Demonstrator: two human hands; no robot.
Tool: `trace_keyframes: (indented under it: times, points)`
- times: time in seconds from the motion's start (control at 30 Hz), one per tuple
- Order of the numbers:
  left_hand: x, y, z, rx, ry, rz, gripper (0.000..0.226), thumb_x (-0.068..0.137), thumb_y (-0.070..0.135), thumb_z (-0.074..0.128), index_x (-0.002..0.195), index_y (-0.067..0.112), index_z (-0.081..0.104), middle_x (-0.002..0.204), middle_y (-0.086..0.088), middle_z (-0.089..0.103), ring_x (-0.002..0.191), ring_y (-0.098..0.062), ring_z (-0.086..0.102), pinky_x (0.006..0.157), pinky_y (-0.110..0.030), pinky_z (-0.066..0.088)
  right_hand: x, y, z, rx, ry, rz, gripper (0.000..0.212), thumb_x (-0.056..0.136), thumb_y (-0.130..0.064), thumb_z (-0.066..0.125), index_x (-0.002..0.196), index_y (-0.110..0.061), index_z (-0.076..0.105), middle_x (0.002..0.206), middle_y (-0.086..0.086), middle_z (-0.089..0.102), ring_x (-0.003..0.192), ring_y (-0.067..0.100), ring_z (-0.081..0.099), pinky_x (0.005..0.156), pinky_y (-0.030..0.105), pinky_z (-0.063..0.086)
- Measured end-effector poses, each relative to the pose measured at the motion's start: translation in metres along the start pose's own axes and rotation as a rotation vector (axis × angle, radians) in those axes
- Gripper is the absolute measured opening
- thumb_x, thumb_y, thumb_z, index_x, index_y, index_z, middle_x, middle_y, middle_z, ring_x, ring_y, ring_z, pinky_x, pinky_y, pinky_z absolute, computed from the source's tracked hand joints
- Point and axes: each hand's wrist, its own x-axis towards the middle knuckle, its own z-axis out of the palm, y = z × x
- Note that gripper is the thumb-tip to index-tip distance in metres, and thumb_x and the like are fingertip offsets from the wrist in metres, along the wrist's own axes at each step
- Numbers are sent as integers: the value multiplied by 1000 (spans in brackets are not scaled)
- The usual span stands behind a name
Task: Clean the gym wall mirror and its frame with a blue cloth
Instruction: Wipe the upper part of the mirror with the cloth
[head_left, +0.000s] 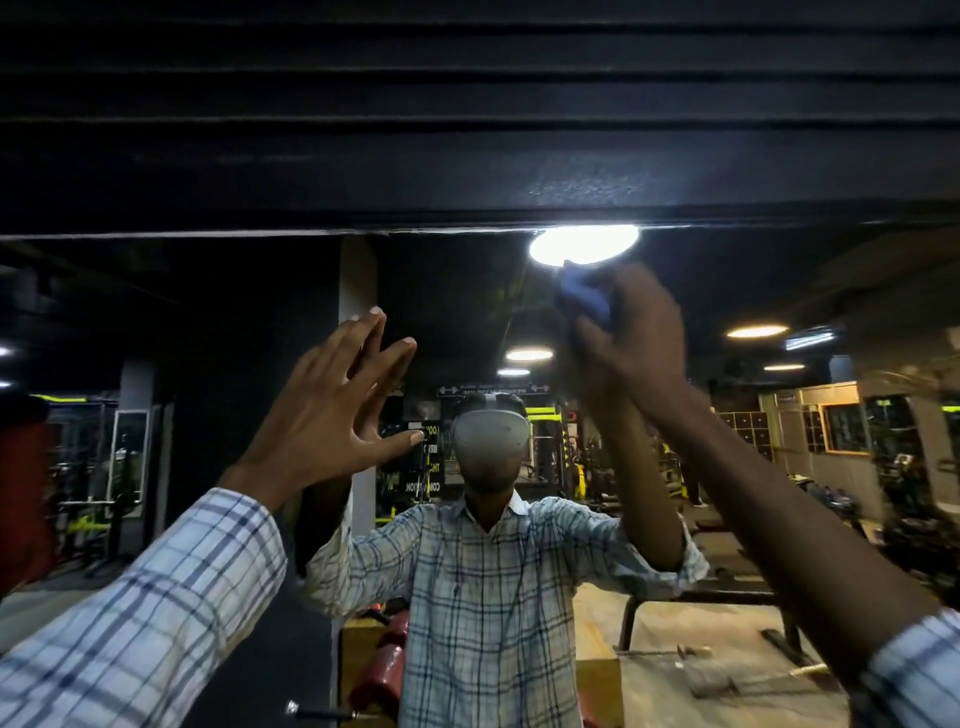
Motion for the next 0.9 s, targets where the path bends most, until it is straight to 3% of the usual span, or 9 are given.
trace_keyframes:
  times: [0.07, 0.1, 0.23, 0.33, 0.43, 0.6, 0.77, 0.83, 0.9]
  points:
    - [-1, -3, 0, -1, -1, 0, 108, 79, 82, 63, 164, 42, 10, 174, 4, -13, 160, -21, -2, 122, -39, 7, 13, -3, 3, -14, 96, 122, 28, 90, -19, 74, 115, -14, 63, 109, -1, 57, 95, 6, 48, 80, 9, 34]
    - [0, -3, 0, 2, 0, 5, 109, 79, 81, 64, 164, 43, 10, 174, 4, -13, 160, -20, -3, 123, -38, 7, 14, -11, 8, -14, 33, 86, 30, 89, -19, 74, 116, -14, 63, 111, 2, 60, 96, 9, 51, 81, 12, 36]
    - [-2, -6, 3, 4, 25, 18, 108, 78, 81, 64, 164, 42, 12, 174, 3, -11, 160, -17, -6, 123, -38, 9, 8, -42, 32, -72, -397, -350, 31, 84, -37, 68, 111, -22, 62, 106, -2, 59, 90, 15, 57, 72, 33, 49]
    - [-4, -13, 3, 16, 42, 6, 109, 77, 84, 62, 164, 40, 13, 174, 1, -10, 160, -18, -5, 123, -38, 8, 38, -25, 33, -28, -138, -130, 37, 84, -41, 63, 112, -17, 63, 101, -4, 59, 88, 15, 57, 72, 20, 39]
    - [-7, -23, 1, 24, 33, -11, 110, 77, 86, 59, 165, 39, 12, 174, 2, -12, 160, -18, -6, 123, -39, 6, 51, -20, 34, -71, 137, 92, 32, 86, -27, 71, 114, -12, 64, 103, 1, 59, 89, 9, 50, 71, 13, 27]
    - [-13, -41, -2, 15, 40, -30, 109, 76, 89, 53, 164, 39, 13, 174, 2, -9, 161, -19, -4, 124, -43, 8, 14, -69, 60, -51, -437, -436, 32, 89, -42, 65, 112, -20, 65, 104, 0, 61, 89, 16, 58, 73, 31, 48]
    - [-23, -58, -5, 17, 41, -47, 110, 76, 88, 54, 165, 38, 11, 174, 2, -11, 161, -20, -4, 123, -41, 6, 21, -65, 58, 47, 47, 58, 27, 92, -27, 70, 117, -16, 65, 110, -2, 59, 90, -1, 51, 83, 18, 47]
    - [-25, -65, -5, 17, 38, -43, 110, 77, 87, 55, 165, 39, 11, 174, 2, -11, 161, -20, -4, 123, -41, 6, 1, -82, 68, 14, -75, -59, 27, 90, -21, 72, 115, -16, 64, 110, 1, 59, 93, 6, 52, 82, 25, 49]
    - [-28, -71, -6, 21, 45, -44, 110, 76, 87, 54, 165, 39, 10, 174, 1, -10, 161, -21, -3, 123, -41, 7, -25, -98, 78, 28, -350, -336, 28, 85, -21, 75, 110, -16, 66, 105, 2, 60, 91, 13, 55, 76, 30, 48]
